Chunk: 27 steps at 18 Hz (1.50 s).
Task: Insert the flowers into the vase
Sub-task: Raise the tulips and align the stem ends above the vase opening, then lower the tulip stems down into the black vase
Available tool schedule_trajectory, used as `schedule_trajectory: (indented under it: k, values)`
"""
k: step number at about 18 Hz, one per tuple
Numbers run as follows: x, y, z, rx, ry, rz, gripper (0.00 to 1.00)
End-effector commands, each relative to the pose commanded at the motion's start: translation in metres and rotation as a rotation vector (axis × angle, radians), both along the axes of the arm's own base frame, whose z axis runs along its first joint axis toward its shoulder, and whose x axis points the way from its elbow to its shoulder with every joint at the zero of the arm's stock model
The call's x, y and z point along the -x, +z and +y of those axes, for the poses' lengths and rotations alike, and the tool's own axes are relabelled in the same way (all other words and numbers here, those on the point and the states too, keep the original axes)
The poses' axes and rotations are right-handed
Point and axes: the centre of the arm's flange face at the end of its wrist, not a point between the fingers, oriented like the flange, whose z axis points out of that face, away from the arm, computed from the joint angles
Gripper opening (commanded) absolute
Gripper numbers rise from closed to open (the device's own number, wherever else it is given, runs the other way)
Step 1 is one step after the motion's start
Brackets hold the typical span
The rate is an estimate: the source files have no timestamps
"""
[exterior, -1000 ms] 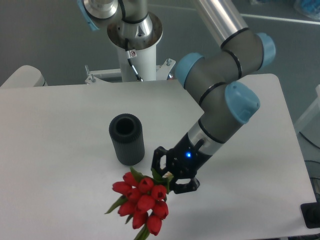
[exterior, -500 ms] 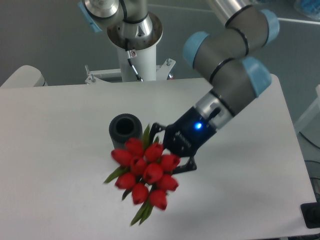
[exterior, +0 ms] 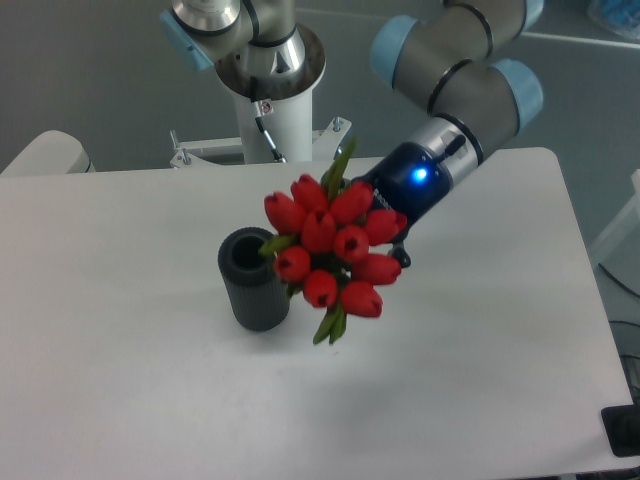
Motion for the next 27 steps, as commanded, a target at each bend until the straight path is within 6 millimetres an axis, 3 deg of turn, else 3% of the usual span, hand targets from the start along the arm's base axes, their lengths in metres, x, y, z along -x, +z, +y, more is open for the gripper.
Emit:
schedule_trajectory:
  k: [4,11,27]
  values:
    - [-0.023,0.012,-0.013,-0.019,0.005,-0.003,0.0]
    - [-0.047,-0.003,-0.031,-0.005,0.019,-0.027,0.0]
    - [-0.061,-0.053,-0.037,-0.03,0.01,0.047,0.01]
